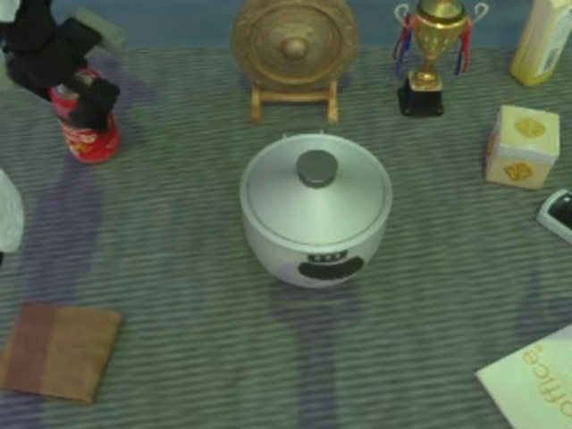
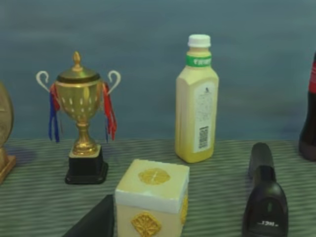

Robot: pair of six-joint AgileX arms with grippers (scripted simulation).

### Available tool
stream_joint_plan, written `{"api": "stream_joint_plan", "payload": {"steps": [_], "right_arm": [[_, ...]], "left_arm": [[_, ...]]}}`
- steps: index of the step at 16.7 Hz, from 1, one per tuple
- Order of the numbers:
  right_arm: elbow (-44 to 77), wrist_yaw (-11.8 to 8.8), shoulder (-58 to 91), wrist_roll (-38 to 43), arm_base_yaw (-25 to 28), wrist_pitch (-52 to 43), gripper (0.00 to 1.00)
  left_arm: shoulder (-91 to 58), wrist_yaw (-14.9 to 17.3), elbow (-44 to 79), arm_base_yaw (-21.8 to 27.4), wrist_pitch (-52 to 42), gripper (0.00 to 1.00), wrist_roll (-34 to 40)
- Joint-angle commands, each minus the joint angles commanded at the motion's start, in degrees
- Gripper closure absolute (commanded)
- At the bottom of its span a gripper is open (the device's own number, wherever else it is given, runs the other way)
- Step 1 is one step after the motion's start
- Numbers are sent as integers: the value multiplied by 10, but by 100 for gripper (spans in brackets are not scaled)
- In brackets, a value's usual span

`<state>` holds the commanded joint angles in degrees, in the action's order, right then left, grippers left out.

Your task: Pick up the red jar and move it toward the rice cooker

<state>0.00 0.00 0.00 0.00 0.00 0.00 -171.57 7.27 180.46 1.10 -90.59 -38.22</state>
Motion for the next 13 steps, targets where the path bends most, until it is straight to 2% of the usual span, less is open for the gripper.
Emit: {"api": "stream_joint_plan", "payload": {"steps": [5, 13], "right_arm": [[0, 0, 0, 0, 0, 0, 0], [0, 0, 0, 0, 0, 0, 0]], "left_arm": [[0, 0, 0, 0, 0, 98, 0], [0, 0, 0, 0, 0, 100, 0]]}}
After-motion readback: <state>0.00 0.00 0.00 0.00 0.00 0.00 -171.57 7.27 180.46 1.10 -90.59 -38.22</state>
